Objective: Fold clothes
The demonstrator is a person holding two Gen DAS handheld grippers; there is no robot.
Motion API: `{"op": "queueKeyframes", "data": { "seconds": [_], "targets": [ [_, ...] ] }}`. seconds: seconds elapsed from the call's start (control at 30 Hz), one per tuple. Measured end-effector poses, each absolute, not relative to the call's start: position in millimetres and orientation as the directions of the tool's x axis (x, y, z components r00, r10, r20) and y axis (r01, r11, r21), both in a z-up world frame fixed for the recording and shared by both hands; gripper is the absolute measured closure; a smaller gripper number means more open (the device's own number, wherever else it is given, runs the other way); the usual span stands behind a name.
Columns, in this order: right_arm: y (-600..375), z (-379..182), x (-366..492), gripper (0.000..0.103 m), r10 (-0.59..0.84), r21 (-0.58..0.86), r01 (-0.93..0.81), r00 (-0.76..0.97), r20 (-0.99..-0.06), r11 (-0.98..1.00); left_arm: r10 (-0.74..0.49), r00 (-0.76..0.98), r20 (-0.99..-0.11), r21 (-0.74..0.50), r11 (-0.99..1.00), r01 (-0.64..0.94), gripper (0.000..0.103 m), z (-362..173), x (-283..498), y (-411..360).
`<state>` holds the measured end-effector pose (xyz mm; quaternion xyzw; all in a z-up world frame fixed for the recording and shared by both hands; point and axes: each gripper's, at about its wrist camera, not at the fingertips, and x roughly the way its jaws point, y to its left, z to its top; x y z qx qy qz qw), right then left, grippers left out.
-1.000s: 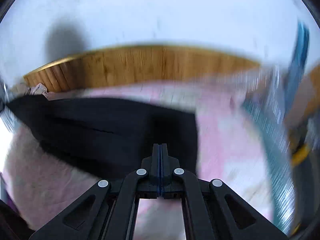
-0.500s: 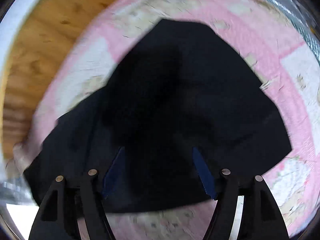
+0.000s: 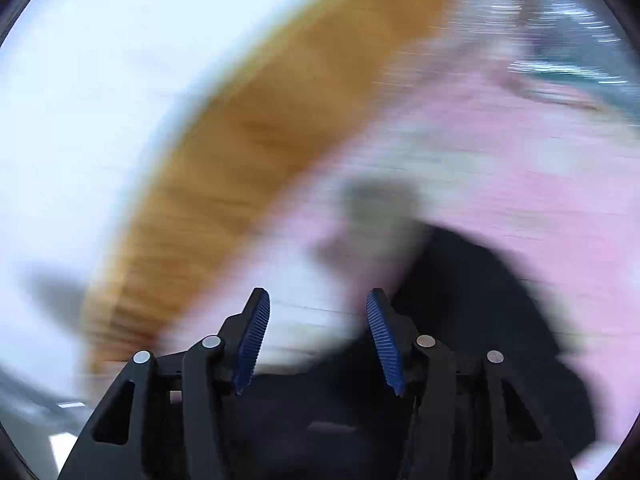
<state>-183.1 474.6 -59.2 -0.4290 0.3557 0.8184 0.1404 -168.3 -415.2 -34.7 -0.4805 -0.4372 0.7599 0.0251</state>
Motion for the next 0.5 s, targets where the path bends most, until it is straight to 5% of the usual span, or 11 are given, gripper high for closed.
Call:
{"op": "queueKeyframes", "data": {
  "seconds": [0.13, 0.3, 0.37, 0.5],
  "targets": [
    [520.8, -119.0, -129.8, 0.047, 0.024, 0.240, -0.688, -0.351, -0.936, -0.685, 0.466, -0.496, -0.733, -0.670, -0.620, 0.408, 0.100, -55.6, -164.1, -411.7],
    [514.4, -143.2, -129.8, 0.047, 0.004, 0.168, -0.545, -0.301, -0.954, -0.822, 0.461, -0.474, -0.751, -0.654, -0.623, 0.430, 0.100, -64.8, -166.1, -403.2],
    [504.4, -137.1, -136.5, 0.097, 0.017, 0.125, -0.472, -0.286, -0.958, -0.873, 0.455, -0.484, -0.748, -0.654, -0.630, 0.420, 0.100, -56.9, -173.5, -400.4],
    [499.3, -74.1, -123.5, 0.100, 0.037, 0.140, -0.419, -0.388, -0.921, -0.897, 0.446, -0.512, -0.734, -0.662, -0.638, 0.393, 0.100, -38.0, -188.0, -396.9]
  ]
}}
